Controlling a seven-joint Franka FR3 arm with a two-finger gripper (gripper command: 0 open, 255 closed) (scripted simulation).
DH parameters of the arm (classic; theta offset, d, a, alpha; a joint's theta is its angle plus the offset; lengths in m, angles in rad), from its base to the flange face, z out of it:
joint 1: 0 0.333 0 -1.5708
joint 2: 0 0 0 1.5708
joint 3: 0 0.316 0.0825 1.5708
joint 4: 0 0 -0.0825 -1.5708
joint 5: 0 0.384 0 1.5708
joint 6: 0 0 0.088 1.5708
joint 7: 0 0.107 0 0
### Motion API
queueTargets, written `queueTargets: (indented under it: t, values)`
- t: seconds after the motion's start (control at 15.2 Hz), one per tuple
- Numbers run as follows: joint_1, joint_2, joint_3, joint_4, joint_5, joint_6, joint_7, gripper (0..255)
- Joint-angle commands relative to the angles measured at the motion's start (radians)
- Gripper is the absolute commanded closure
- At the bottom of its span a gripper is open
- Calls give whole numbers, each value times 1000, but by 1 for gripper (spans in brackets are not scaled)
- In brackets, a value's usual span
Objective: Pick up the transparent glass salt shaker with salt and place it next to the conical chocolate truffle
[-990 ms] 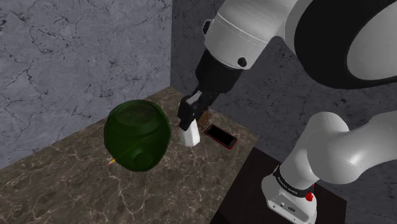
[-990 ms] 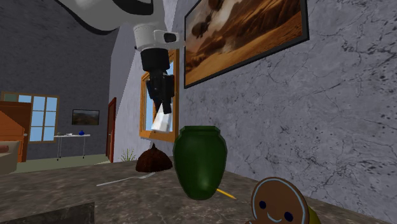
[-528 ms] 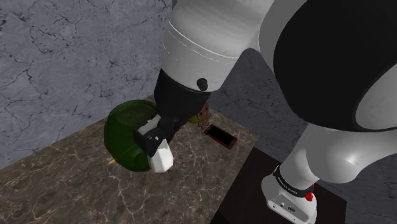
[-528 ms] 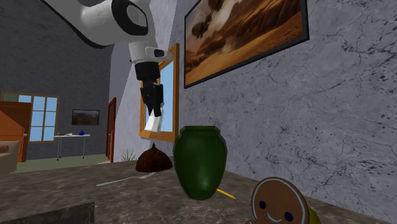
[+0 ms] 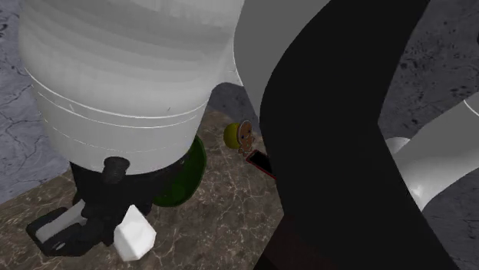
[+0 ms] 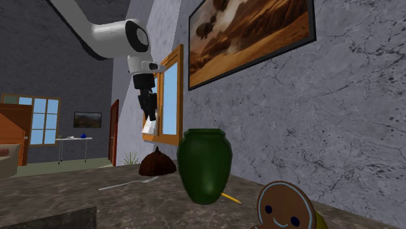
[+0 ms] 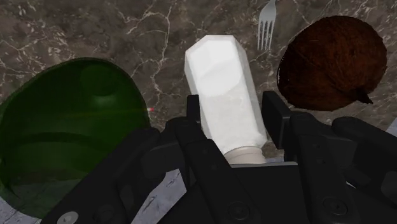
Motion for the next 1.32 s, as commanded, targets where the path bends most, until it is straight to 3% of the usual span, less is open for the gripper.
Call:
queueTargets:
  t: [0.0,0.13,0.2,0.4,0.86,1.25]
  values:
    - [-37,105,94,77,-106,-8,98,255]
    - [-45,267,192,168,-286,-39,237,255]
    - [-15,362,217,220,-392,-67,311,255]
    - [189,567,151,387,-597,-161,442,255]
    - [628,899,-25,877,-826,-373,500,255]
    - [584,890,-22,769,-826,-290,530,255]
